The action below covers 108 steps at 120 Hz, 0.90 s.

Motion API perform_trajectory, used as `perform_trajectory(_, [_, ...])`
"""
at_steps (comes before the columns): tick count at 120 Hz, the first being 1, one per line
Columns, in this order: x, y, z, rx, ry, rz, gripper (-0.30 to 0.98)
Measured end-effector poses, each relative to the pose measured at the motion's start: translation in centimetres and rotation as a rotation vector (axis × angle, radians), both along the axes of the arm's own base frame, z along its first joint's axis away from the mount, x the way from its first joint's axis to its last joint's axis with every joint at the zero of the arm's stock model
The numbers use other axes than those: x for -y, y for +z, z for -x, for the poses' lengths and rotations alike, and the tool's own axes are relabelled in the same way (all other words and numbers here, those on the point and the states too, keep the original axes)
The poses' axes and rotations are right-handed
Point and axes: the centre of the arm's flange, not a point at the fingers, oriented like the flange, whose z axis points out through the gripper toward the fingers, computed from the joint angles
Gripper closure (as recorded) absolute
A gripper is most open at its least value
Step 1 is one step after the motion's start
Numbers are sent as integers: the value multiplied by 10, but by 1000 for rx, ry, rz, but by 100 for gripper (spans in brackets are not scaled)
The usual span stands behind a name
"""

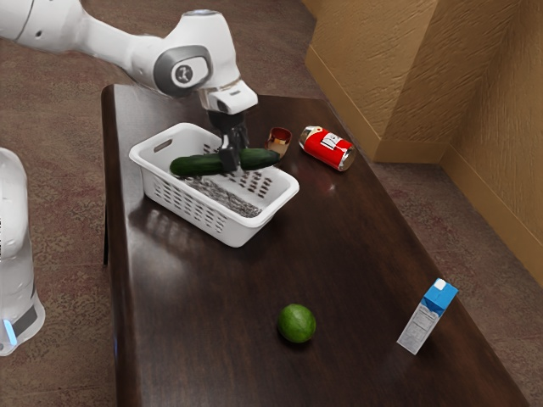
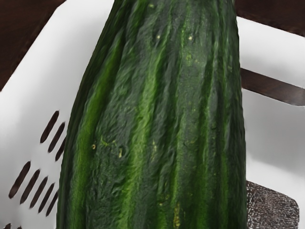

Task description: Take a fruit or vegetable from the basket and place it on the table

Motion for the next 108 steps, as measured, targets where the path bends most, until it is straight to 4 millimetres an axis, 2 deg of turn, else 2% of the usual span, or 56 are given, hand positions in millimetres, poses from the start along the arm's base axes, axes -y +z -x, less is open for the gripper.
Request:
perform_trajectory(8, [-3,38,14,82,12,-35,52])
perform_trajectory(15, [-14,82,40,174,68,-101,51])
perform_trajectory(24, [-44,119,72,242,184,-167,50])
perform_trajectory(35, [-100,138,107,257,366,-214,51])
perform_trajectory(42, [-131,137,125,236,467,-232,51])
perform_trajectory(47, [-151,131,130,211,519,-232,51])
perform_trajectory(56, [-175,128,124,186,550,-228,51])
perform_trajectory(71, [-225,125,87,153,561,-211,52])
perform_trajectory(76, [-231,126,78,153,555,-209,41])
perform_trajectory(85, [-231,129,69,157,536,-208,24])
perform_trajectory(96, [-229,135,66,170,524,-216,12])
perform_trajectory(103, [-216,144,50,224,551,-136,8])
perform_trajectory(106, [-206,131,40,228,595,-36,7])
perform_trajectory(108, [-191,122,28,220,616,30,6])
